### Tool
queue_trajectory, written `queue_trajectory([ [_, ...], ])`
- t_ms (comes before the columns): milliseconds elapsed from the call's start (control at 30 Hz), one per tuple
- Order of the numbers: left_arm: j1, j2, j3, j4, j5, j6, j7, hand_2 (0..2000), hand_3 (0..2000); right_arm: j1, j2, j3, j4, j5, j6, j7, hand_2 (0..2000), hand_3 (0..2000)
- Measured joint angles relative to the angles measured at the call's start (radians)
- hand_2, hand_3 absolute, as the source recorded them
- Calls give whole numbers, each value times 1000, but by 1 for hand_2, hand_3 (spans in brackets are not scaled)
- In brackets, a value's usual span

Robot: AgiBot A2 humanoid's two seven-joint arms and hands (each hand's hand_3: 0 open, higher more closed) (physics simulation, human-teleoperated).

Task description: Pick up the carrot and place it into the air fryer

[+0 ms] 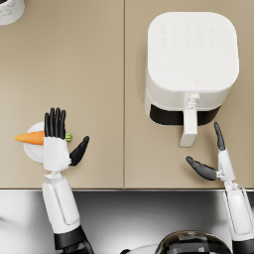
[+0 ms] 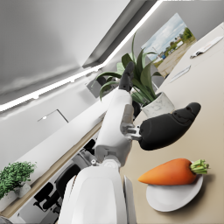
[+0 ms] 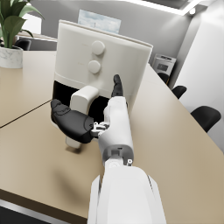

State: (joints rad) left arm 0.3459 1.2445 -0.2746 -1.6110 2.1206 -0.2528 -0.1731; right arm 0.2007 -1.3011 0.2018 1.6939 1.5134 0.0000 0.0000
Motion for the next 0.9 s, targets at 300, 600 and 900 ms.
queue_trajectory([
  [300,53,-13,-56,81,409,-116,-89,0,0,2,-20,-7,-7,0,0,0,0,0],
  [600,80,-17,-74,218,819,-127,-94,0,0,18,-44,-20,-23,0,0,0,0,0],
  [900,143,-23,-22,424,998,-131,-93,0,0,22,-61,-28,-52,0,0,0,0,0],
])
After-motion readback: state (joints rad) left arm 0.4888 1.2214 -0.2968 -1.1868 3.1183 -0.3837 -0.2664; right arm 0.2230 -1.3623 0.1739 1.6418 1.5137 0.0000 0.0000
